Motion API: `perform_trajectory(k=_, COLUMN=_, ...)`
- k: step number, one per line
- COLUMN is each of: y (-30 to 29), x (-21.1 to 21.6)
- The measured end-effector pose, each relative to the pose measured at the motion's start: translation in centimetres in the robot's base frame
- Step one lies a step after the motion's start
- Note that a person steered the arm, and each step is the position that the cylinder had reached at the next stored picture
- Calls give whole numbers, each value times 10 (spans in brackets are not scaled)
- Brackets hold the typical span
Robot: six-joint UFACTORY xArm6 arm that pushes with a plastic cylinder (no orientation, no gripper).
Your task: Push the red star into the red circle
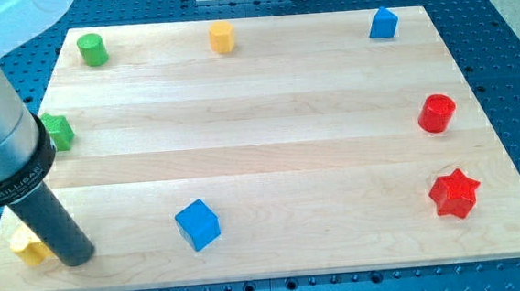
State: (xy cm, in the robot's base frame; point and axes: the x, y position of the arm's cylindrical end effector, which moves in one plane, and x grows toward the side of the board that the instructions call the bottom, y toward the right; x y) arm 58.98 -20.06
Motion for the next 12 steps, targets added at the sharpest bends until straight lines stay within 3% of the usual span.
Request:
perform_trajectory(k=6, y=-5, x=-25)
perform_trajectory(k=7, y=9, x=-89)
perform_trajectory(k=8, y=123, x=-118)
perform_trajectory(k=9, y=237, x=-116)
perform_trajectory(k=11, y=402, x=0)
perform_trajectory(k=12, y=418, x=9)
